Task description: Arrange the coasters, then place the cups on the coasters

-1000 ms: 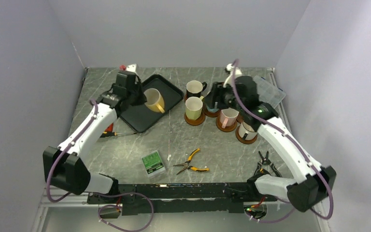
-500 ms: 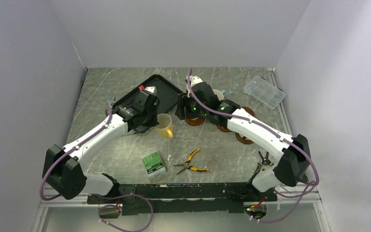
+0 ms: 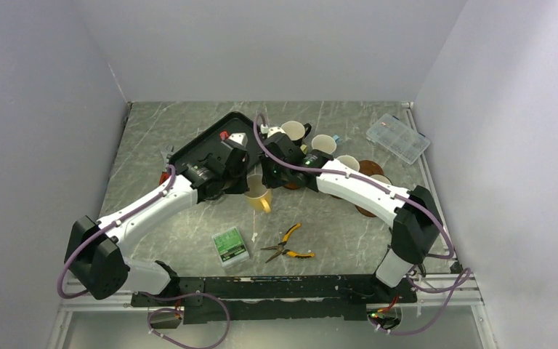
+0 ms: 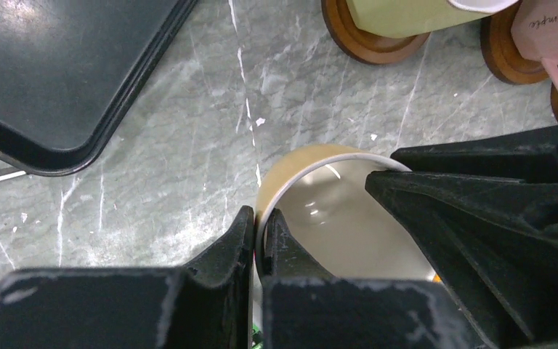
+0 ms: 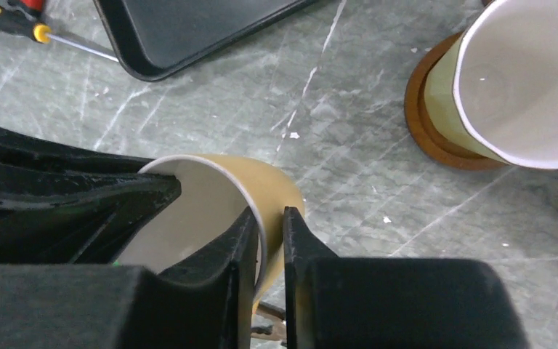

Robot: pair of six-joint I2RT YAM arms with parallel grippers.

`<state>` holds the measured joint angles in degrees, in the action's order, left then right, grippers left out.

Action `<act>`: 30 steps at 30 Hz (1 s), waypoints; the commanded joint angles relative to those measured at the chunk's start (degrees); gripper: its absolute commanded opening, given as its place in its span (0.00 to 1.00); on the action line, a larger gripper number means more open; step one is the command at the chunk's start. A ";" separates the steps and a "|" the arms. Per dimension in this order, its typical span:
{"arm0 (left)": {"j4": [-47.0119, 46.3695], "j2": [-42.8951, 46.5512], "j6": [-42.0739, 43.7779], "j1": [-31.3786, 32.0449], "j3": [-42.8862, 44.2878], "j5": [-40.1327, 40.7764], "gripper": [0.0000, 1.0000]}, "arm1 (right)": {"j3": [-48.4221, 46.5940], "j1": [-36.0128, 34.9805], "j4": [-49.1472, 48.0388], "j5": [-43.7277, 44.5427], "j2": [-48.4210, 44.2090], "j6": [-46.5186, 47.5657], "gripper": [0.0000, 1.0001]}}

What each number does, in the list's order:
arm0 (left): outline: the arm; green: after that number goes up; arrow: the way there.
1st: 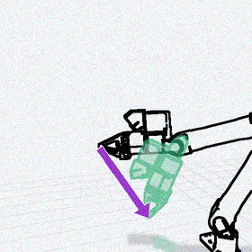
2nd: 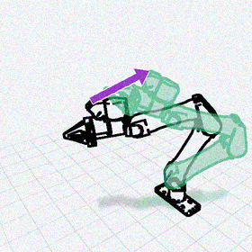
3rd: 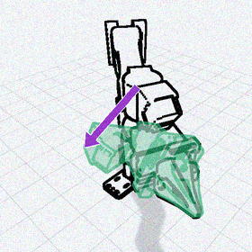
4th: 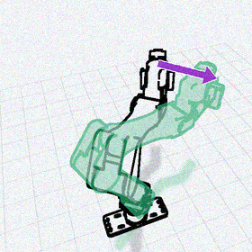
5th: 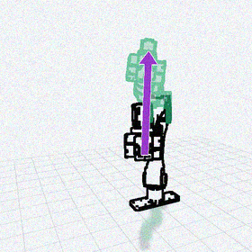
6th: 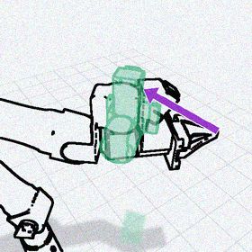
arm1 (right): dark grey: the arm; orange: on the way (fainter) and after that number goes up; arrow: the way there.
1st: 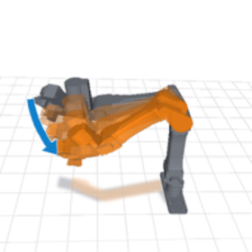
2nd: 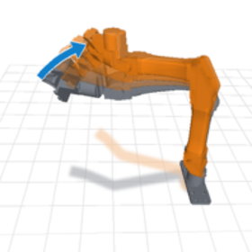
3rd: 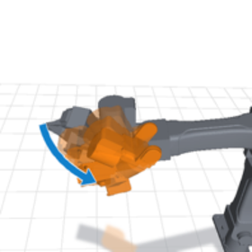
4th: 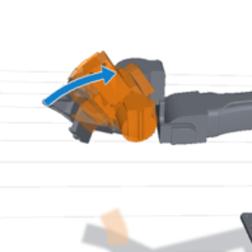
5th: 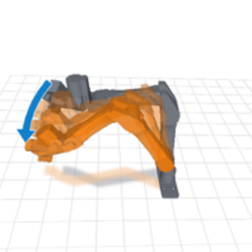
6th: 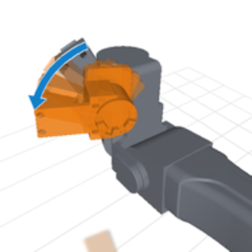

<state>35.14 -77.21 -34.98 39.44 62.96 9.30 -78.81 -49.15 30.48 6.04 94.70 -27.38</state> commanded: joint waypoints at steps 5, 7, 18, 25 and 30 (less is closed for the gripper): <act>-4.51 3.88 -1.47 0.45 1.59 -0.85 0.04 | -4.10 0.06 3.11 5.66 -3.00 -0.39 0.00; -5.01 5.50 -0.97 0.46 0.80 -0.98 0.14 | -4.63 0.06 3.95 7.10 -4.56 -0.17 0.00; 0.84 12.18 7.19 -2.45 10.46 -9.71 0.91 | -14.85 9.32 17.08 20.33 -14.07 3.86 0.00; 6.30 10.76 14.17 -23.23 15.19 -22.93 0.92 | -16.43 28.50 17.49 15.43 -19.01 9.74 0.00; 1.45 9.45 17.32 -35.68 12.11 -28.04 0.92 | -14.27 40.58 13.17 10.12 -18.89 11.49 0.00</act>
<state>38.65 -66.74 -22.02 10.13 76.82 -11.88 -92.84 -14.28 49.15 21.10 76.20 -18.31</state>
